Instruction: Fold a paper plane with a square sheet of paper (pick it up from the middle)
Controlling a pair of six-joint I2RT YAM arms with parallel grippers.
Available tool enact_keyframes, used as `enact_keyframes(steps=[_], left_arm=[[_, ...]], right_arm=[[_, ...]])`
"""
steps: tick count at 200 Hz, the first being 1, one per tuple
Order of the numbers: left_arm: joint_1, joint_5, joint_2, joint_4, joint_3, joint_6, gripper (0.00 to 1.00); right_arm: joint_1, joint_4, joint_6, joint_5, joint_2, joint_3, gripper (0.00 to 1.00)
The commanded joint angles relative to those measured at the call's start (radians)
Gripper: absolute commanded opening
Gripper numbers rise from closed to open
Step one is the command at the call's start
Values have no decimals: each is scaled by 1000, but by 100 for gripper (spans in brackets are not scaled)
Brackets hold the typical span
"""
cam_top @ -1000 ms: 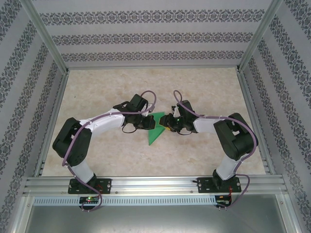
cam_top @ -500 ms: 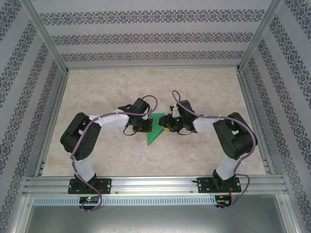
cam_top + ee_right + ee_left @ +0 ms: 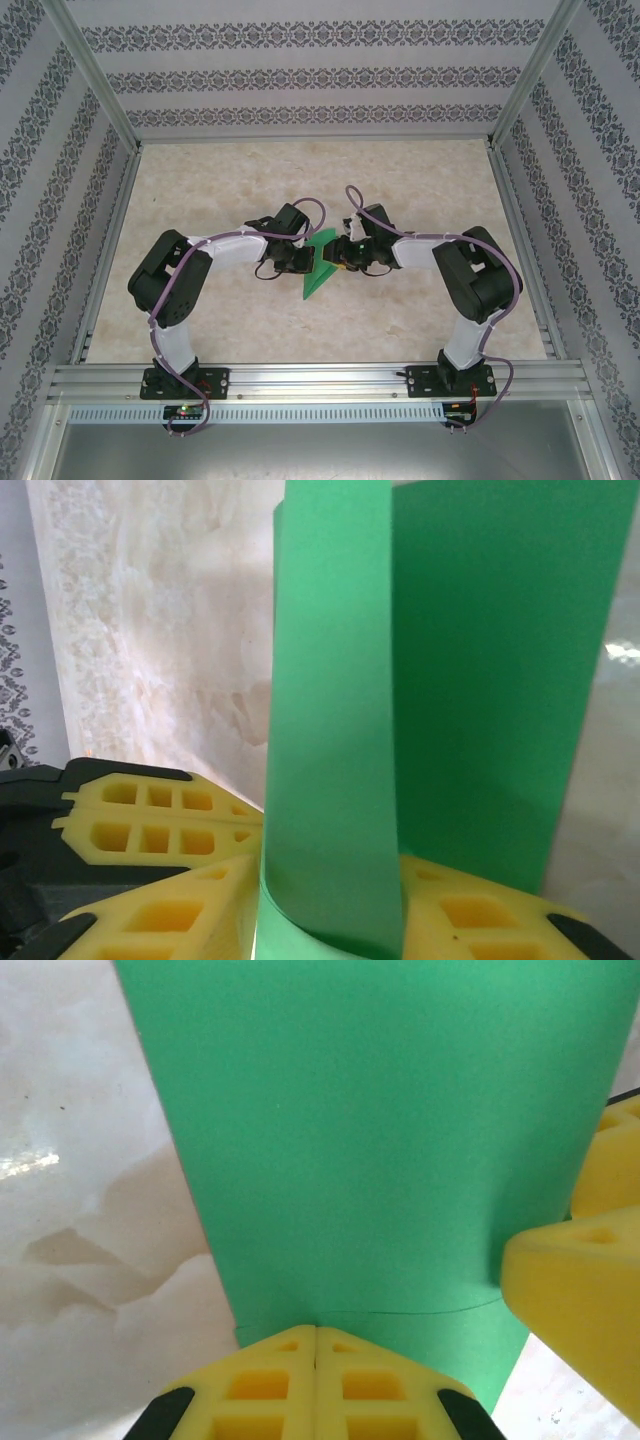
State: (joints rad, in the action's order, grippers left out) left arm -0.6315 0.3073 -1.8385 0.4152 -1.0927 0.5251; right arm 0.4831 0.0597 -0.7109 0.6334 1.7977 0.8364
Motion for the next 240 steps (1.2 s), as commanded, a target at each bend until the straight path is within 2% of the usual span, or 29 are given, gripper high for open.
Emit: enact_keyframes(steps=[1, 35, 71, 145, 168, 183, 198, 217, 240], left_arm=[[-10, -10, 6, -19, 8, -8, 4], [-11, -3, -5, -26, 16, -10, 4], [-10, 0, -6, -24, 14, -11, 4], [-10, -2, -10, -27, 16, -10, 4], [-10, -2, -7, -27, 14, -8, 4], [-10, -3, -1, -27, 14, -8, 4], [-11, 0, 15, -33, 21, -9, 6], [-10, 6, 61, -55, 45, -11, 13], [-14, 15, 120, -77, 83, -10, 20]], right_arm=[[-13, 25, 0, -26, -55, -36, 41], [-20, 129, -66, 51, -67, -56, 44], [-9, 173, -101, 28, -46, -52, 45], [9, 33, 50, 75, 13, 12, 39], [12, 4, 64, 73, 30, 34, 29], [12, -19, 68, 57, 33, 41, 27], [14, -40, 70, 41, 32, 46, 18], [17, -52, 61, 22, 29, 45, 10], [20, -50, 29, -4, 19, 36, 8]])
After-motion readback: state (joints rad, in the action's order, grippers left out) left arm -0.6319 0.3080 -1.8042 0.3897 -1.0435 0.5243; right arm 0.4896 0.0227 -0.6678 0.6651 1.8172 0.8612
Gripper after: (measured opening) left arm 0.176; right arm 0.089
